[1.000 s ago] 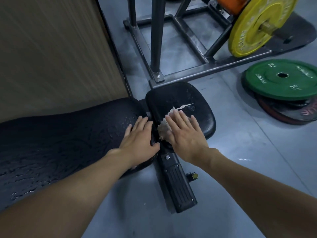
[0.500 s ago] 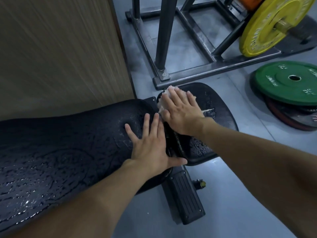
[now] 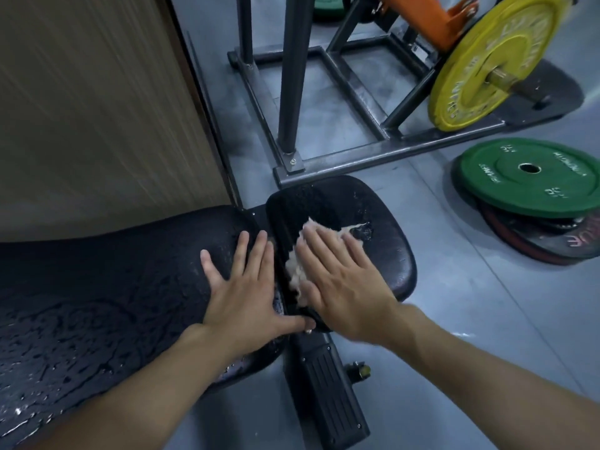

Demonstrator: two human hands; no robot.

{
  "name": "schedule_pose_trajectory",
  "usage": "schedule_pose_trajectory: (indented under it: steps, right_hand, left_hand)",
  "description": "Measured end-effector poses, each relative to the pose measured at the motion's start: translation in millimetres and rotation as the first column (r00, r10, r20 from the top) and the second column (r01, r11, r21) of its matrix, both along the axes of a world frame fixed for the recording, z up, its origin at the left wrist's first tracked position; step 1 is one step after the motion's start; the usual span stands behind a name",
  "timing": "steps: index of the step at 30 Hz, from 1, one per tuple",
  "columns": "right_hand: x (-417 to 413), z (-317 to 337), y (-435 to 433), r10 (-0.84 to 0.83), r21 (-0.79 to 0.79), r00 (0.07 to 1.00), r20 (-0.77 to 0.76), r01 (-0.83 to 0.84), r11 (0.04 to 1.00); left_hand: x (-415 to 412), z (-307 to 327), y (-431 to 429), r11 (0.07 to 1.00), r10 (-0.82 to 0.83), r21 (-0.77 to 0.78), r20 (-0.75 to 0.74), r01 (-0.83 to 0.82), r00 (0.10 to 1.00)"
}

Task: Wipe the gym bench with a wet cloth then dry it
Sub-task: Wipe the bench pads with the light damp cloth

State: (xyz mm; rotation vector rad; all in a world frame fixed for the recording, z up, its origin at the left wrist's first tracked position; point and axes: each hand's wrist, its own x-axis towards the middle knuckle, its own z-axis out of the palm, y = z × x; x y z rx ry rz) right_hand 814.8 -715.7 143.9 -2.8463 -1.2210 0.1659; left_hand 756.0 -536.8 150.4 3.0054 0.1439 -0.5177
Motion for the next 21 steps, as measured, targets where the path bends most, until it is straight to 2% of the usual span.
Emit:
schedule_pose_trajectory:
  steps: [4, 7, 10, 13, 16, 21]
  right_hand:
    - [-28, -3, -38, 0.078, -0.005, 0.997, -0.001, -0.078, 0.997]
    - [-4, -7, -29, 0.101, -0.003, 0.994, 0.029, -0.101, 0.995]
    - [39, -7, 3, 0.049, -0.018, 0.997, 0.061, -0.048, 0.999]
    - [79, -1, 31, -0.011, -0.076, 1.000, -0.009, 0.010, 0.997]
    - [107, 0, 50, -0.061, -0.065, 0.997, -0.044, 0.058, 0.996]
    - [94, -1, 45, -0.101, -0.060, 0.994, -0.034, 0.099, 0.993]
  left_hand:
    - [0, -3, -1, 1.000, 0.006, -0.001, 0.034, -0.006, 0.999]
    - [-1, -7, 0, 1.000, -0.008, -0.003, 0.067, 0.008, 0.998]
    - [-1, -12, 1, 1.000, -0.022, -0.017, 0.113, 0.024, 0.993]
    - [-3, -17, 3, 0.997, -0.026, -0.071, 0.182, 0.040, 0.983]
    - [-5, -22, 5, 0.992, -0.028, -0.116, 0.240, 0.057, 0.970]
    - [-11, -16, 4, 0.985, -0.037, -0.150, 0.273, 0.080, 0.961]
